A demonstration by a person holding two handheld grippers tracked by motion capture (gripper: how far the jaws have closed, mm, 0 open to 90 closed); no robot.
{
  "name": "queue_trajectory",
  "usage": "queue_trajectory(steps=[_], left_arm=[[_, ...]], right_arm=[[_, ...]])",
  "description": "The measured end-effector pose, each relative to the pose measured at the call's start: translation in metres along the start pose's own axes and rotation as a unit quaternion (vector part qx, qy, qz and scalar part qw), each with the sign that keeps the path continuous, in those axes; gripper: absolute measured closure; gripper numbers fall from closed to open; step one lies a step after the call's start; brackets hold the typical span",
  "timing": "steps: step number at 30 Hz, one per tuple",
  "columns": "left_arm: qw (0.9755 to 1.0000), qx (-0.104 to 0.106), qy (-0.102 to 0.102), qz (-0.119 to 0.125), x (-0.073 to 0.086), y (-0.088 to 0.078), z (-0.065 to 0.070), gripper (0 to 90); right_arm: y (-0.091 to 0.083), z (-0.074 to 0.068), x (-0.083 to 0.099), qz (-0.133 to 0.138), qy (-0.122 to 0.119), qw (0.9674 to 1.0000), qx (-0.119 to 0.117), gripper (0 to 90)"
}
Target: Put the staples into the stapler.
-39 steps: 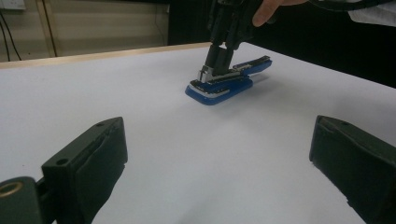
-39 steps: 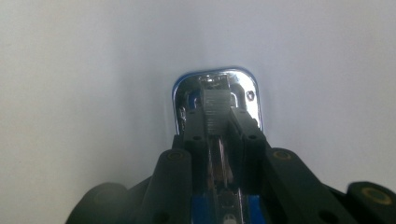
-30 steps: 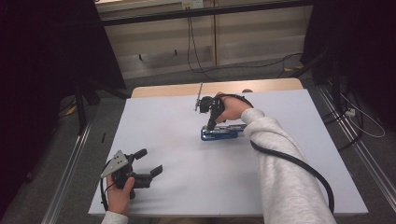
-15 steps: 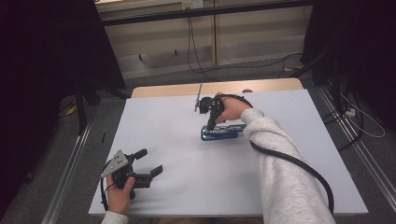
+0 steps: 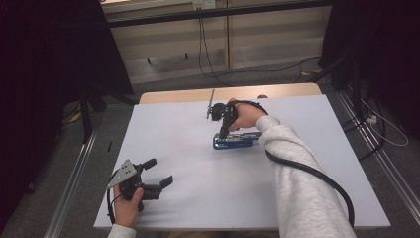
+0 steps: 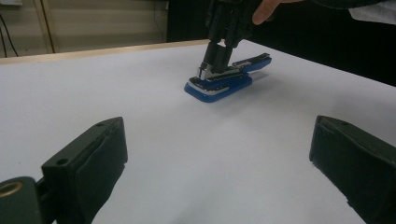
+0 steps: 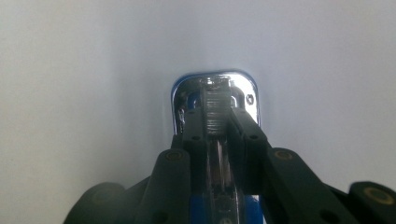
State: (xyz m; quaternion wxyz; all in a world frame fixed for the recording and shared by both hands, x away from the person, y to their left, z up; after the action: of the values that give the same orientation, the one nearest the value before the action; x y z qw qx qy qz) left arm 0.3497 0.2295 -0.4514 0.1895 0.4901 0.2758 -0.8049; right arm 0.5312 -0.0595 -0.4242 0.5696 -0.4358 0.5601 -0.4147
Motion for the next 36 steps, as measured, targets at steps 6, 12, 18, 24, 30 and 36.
queue_trajectory(steps=[6,12,18,24,30,36], left_arm=[[1.0000,-0.001,0.002,-0.002,0.0000,0.0000,-0.0004,4.3],[1.0000,0.002,0.007,-0.004,-0.0002,0.0002,-0.0009,4.3],[1.0000,0.002,0.007,-0.004,-0.0002,0.0003,-0.0008,4.3],[1.0000,0.003,0.007,-0.005,0.0000,0.0005,-0.0008,4.3],[1.0000,0.002,0.007,-0.005,0.0000,0.0006,-0.0009,4.3],[1.0000,0.002,0.007,-0.005,0.0000,0.0006,-0.0009,4.3]], right_arm=[[-0.0002,-0.0013,-0.0005,0.002,-0.001,1.0000,-0.001,73.7],[-0.0015,-0.0015,-0.0007,0.003,-0.004,1.0000,0.001,73.2],[-0.0024,-0.0015,-0.0011,0.003,-0.005,1.0000,0.002,73.5],[-0.0032,-0.0013,-0.0013,0.005,-0.005,1.0000,0.004,74.6],[-0.0032,-0.0010,-0.0015,0.008,-0.007,0.9999,0.006,75.2],[-0.0048,-0.0010,-0.0014,0.012,-0.003,0.9999,0.007,73.4]])
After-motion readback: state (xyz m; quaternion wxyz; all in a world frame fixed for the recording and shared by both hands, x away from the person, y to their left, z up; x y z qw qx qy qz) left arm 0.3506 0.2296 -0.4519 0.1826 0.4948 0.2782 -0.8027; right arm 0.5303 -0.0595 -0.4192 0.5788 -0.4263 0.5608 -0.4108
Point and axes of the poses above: each handheld gripper's, and its own axes: y roughly forward along the jaws, x roughly out of its underside, z roughly to its right, the point moved 3 cm from there along y, roughly forward along the jaws, and after that the axes turned 13 degrees about -y, right-handed, at the moved point
